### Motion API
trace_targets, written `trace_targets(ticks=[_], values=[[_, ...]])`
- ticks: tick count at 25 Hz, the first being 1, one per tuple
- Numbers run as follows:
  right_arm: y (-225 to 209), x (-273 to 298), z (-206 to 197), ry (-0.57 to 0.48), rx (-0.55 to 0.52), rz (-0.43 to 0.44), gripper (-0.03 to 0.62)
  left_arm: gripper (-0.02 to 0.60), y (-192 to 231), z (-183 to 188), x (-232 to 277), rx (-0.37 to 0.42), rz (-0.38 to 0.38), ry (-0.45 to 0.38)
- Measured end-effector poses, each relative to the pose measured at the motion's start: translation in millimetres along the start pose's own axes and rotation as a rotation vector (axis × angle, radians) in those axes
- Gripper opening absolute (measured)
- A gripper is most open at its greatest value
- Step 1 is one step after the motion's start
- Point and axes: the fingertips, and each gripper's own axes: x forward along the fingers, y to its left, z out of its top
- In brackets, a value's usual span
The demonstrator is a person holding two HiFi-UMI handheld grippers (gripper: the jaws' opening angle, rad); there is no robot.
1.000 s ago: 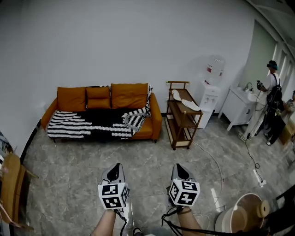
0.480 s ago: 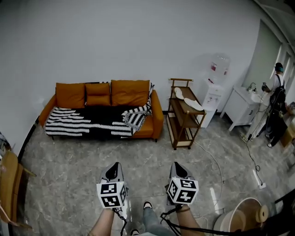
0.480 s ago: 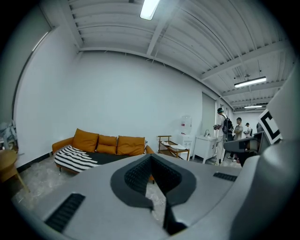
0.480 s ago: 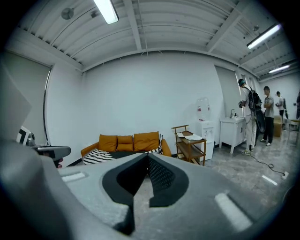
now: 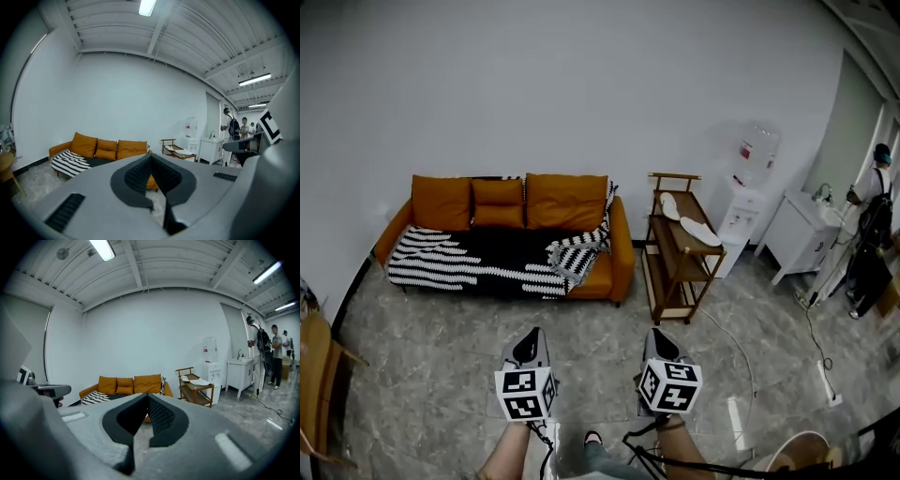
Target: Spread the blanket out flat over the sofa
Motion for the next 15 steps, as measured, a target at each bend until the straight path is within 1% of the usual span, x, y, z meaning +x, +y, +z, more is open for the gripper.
trace_targets(ticks=[11, 15], values=[[-44, 84, 40, 0.004, -0.022, 0.024, 0.005, -0.005, -7, 21, 91, -0.009, 0.032, 0.007], [-58, 114, 49, 0.008, -0.031, 0.036, 0.005, -0.005, -9, 27, 123, -0.011, 0.044, 0.004]])
